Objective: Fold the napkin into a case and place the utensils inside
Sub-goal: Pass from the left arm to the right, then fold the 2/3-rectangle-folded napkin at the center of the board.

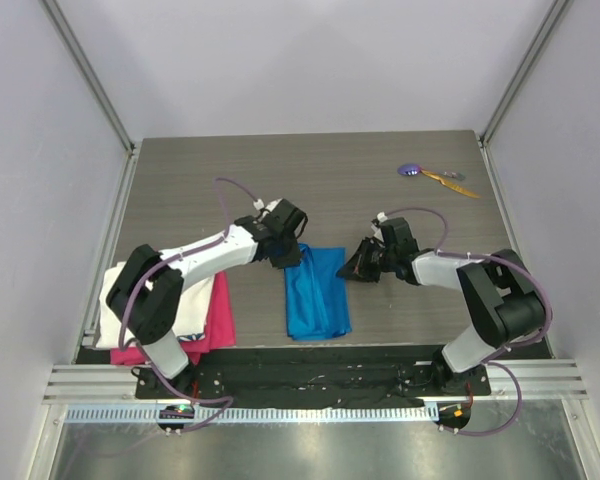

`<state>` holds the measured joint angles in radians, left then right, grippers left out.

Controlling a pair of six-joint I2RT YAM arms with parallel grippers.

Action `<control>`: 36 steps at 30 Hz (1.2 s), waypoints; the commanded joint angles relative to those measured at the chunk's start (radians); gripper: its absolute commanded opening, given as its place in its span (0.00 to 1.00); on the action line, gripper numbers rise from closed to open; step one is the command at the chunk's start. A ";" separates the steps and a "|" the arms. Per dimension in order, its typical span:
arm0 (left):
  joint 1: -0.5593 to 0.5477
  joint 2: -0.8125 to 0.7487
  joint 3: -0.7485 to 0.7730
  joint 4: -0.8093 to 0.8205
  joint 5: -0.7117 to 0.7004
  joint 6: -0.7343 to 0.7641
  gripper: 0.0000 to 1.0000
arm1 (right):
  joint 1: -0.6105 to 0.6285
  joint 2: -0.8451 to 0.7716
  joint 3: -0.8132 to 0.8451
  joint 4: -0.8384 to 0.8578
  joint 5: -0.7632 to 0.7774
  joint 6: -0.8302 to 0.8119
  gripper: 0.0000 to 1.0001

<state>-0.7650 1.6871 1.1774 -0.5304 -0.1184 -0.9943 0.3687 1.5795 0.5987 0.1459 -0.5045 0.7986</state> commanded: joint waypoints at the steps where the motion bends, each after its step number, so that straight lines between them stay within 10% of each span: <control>1: 0.024 0.045 -0.027 0.086 -0.003 0.019 0.08 | 0.025 -0.059 0.059 -0.051 0.069 -0.044 0.01; 19: 0.026 0.177 -0.128 0.277 0.112 -0.015 0.05 | 0.246 -0.004 0.249 -0.151 0.250 0.053 0.01; 36: 0.053 -0.029 -0.202 0.247 0.177 -0.015 0.06 | 0.277 0.047 0.246 -0.131 0.317 0.111 0.01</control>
<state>-0.7189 1.7550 0.9909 -0.2329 0.0586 -1.0153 0.6407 1.6455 0.8268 -0.0158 -0.2245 0.8974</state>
